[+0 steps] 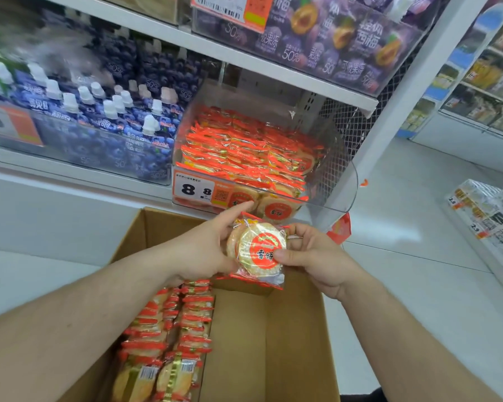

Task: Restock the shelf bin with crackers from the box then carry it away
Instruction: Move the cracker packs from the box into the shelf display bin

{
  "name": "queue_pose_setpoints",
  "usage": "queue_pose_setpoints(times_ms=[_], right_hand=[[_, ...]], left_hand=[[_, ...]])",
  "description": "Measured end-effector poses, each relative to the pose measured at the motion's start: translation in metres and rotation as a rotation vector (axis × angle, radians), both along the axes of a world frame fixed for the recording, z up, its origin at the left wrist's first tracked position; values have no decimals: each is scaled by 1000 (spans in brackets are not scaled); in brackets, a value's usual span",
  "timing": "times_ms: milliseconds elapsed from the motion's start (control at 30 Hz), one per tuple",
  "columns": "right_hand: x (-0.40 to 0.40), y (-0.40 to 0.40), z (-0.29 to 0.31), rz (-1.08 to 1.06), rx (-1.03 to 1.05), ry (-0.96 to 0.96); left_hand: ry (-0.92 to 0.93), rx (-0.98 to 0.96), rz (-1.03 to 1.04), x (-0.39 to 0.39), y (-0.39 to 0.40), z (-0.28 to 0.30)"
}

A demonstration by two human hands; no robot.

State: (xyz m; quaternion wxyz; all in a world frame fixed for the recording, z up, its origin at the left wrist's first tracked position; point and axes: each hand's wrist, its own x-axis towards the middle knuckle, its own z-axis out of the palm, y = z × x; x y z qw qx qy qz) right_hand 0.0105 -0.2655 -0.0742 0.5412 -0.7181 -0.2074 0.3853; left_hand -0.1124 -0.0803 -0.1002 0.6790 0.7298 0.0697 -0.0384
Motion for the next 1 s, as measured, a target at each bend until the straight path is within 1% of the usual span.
queue_pose_setpoints(times_ms=[200,333,400,500,567,633,700,800,867,933,1000], right_hand=[[-2,3,3,-67,-74,-142],[-5,3,4,-94,-67,-217],[-8,6,6,-117,-111,-315],[-12,8,9,-147,-231,-604],[-16,7,15,-96,-218,-817],[-20,6,21,9,-173,-969],[-24,8,24,72,-165,-1042],[-26,13,24,36,-164,-1111],[-27,17,27,11,-186,-1120],[-22,19,40,-25,-209,-1150],[-5,20,62,-146,-226,-1224]], left_hand=[[19,-31,-36,2,2,11],[12,1,6,3,-1,13],[-12,111,46,2,-6,16],[-38,388,94,2,-11,21],[-82,570,79,1,-12,25],[-129,686,51,0,-12,32],[-173,769,9,0,-12,40],[-234,840,-13,3,-12,48],[-253,821,6,8,-8,51],[-265,811,72,11,-2,51],[-282,985,152,14,6,48]])
